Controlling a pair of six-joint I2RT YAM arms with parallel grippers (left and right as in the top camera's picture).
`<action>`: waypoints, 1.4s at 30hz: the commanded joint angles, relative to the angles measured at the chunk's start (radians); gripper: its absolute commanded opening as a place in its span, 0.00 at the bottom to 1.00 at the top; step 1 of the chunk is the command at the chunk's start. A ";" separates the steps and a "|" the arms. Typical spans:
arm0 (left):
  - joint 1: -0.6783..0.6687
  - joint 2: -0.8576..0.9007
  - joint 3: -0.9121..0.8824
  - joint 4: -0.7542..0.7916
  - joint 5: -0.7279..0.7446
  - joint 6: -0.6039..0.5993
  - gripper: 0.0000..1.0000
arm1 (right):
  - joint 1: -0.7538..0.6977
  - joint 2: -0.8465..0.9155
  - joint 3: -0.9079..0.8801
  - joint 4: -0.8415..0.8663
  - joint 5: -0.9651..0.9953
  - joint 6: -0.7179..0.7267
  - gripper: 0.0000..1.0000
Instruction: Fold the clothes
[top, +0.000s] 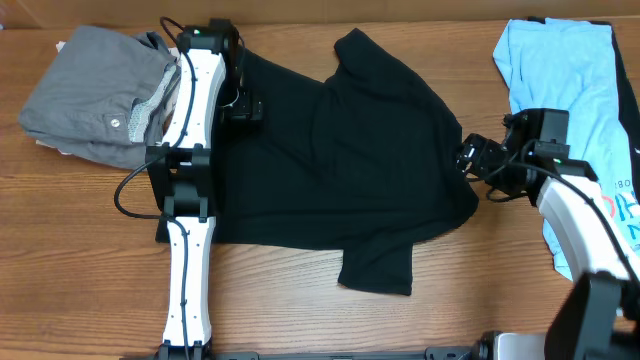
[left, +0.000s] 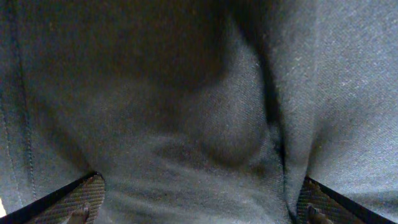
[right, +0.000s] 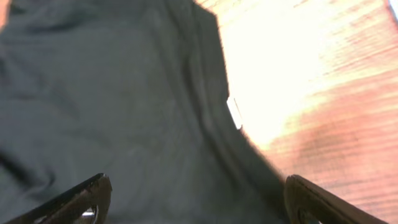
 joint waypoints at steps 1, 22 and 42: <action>0.022 0.155 -0.080 -0.034 -0.018 -0.020 1.00 | 0.004 0.080 0.033 0.080 0.000 -0.052 0.91; 0.013 0.148 0.064 -0.031 0.041 0.066 1.00 | 0.079 0.542 0.457 0.308 -0.006 -0.257 0.76; 0.014 0.148 0.064 -0.028 0.048 0.053 1.00 | 0.117 0.632 0.461 0.332 0.134 -0.186 0.30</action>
